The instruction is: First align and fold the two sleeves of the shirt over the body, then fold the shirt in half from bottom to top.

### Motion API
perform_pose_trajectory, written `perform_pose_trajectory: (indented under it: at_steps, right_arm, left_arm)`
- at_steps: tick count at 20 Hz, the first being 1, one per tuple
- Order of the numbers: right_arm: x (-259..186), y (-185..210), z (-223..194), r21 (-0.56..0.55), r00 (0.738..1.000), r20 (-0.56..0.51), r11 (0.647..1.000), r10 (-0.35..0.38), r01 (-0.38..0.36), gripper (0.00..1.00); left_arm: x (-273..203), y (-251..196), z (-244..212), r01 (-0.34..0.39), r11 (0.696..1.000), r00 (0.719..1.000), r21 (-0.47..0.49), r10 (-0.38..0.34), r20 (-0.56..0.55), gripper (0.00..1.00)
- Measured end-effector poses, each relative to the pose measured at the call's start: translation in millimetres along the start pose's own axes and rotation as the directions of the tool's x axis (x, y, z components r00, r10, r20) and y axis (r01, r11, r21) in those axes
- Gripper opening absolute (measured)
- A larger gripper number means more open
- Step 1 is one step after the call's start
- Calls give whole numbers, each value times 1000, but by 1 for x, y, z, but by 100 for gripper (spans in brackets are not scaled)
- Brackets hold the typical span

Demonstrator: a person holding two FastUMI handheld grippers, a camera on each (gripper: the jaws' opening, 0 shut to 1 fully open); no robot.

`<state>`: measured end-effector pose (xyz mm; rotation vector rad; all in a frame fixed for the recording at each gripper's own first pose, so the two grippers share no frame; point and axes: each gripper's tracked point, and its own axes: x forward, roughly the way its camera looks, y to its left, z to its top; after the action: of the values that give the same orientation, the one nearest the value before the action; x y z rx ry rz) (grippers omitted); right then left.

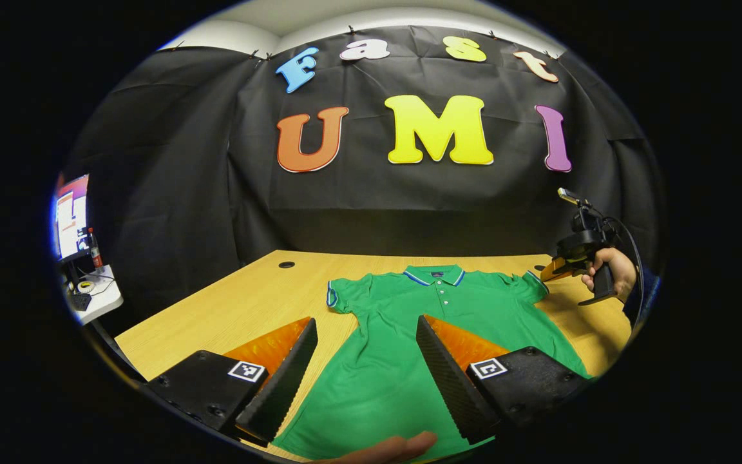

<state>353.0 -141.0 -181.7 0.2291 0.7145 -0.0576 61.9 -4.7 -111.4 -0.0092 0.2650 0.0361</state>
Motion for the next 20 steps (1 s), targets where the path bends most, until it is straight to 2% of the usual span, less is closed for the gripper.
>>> perform_pose_trajectory:
  at_steps: [3,5,7,8,9,10,12,13,15,16,18,20]
  right_arm:
    - [6,-8,1,-4,999,-9,999,-44,43,1]
    - [12,-16,-7,4,998,-41,998,-55,55,45]
    - [21,-21,-15,19,996,-72,998,-55,57,47]
    - [27,-25,-18,22,994,-88,998,-58,61,51]
    - [34,-25,-21,25,993,-103,998,-48,51,51]
    - [41,-23,-22,34,992,-115,998,-41,45,46]
    - [51,-19,-15,51,994,-107,998,-29,34,46]
    - [54,-18,-20,51,991,-129,998,-34,41,51]
    - [54,-14,-20,2,991,-126,999,-38,38,16]
    - [55,-14,-19,-12,992,-116,999,-51,50,2]
    - [51,-12,-16,-39,990,-118,996,-81,77,2]
    - [46,-2,-14,-39,993,-105,998,-56,52,0]
  left_arm:
    - [-2,6,5,-5,1000,1000,-4,5,6,99]
    - [-3,7,9,-3,1000,1000,-10,3,18,99]
    - [0,7,6,-1,1000,1000,-16,1,15,99]
    - [1,8,3,0,1000,1000,-18,0,7,99]
    - [3,9,0,-2,1000,1000,-20,2,-5,99]
    - [5,10,-3,-6,1000,1000,-23,5,-15,100]
    - [7,11,-5,-9,1000,1000,-29,9,-28,100]
    - [9,13,-6,-16,999,999,-30,15,-34,100]
    - [11,17,-9,-28,999,999,-35,26,-42,100]
    - [12,18,-10,-31,999,999,-39,29,-45,100]
    - [12,19,-12,-32,999,998,-43,30,-54,100]
    - [9,18,-9,-27,999,999,-41,25,-48,99]
